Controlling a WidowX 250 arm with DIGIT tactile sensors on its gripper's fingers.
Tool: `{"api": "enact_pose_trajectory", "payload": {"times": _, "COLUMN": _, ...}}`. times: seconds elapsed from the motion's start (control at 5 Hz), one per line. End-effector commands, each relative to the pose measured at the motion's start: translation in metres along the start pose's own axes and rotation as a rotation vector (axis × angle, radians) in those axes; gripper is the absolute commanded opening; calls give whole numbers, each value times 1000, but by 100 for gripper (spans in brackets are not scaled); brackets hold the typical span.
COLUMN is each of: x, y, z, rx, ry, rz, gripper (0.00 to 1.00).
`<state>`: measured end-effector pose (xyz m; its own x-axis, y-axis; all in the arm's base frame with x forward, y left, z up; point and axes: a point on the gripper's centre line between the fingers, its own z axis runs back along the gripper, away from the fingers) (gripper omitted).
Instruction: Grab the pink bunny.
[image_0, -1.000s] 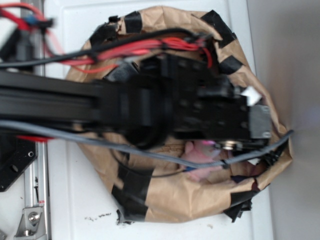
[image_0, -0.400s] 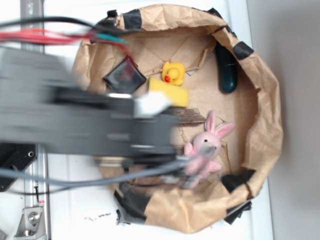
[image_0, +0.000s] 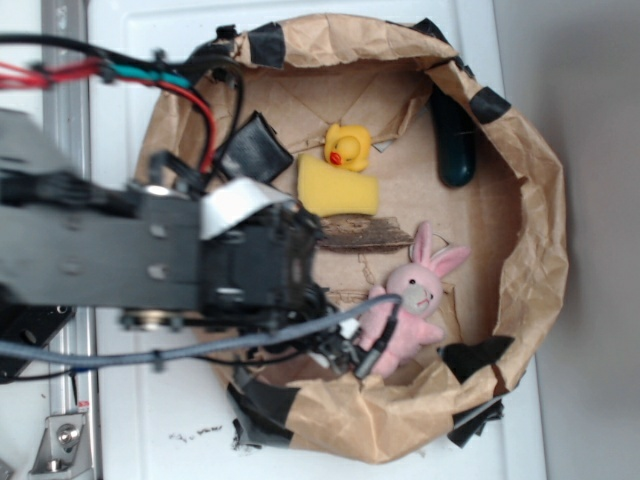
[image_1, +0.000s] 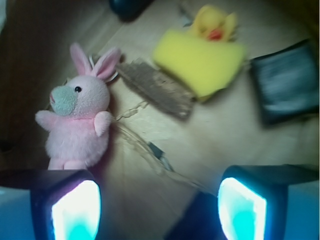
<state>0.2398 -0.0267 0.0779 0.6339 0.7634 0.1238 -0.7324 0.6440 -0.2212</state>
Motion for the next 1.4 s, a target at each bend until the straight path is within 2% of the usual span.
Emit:
{"api": "enact_pose_trajectory", "payload": {"times": 0.0, "x": 26, "y": -41, "z": 2, "rx": -58, "ry": -15, "rz": 6, "gripper": 100}}
{"api": "enact_pose_trajectory", "payload": {"times": 0.2, "x": 24, "y": -54, "z": 0, "rx": -65, "ry": -12, "rz": -21, "gripper": 100}}
{"api": "enact_pose_trajectory", "payload": {"times": 0.4, "x": 27, "y": -59, "z": -24, "rx": -20, "ry": -6, "rz": -29, "gripper": 100}}
{"api": "enact_pose_trajectory", "payload": {"times": 0.6, "x": 31, "y": -52, "z": -49, "rx": 41, "ry": 0, "rz": -32, "gripper": 100}}
{"api": "enact_pose_trajectory", "payload": {"times": 0.8, "x": 32, "y": -32, "z": -56, "rx": 188, "ry": 22, "rz": -72, "gripper": 100}}
{"api": "enact_pose_trajectory", "payload": {"times": 1.0, "x": 38, "y": -13, "z": -35, "rx": 200, "ry": -4, "rz": -87, "gripper": 0}}
{"api": "enact_pose_trajectory", "payload": {"times": 1.2, "x": 45, "y": 0, "z": -12, "rx": 136, "ry": 6, "rz": -92, "gripper": 0}}
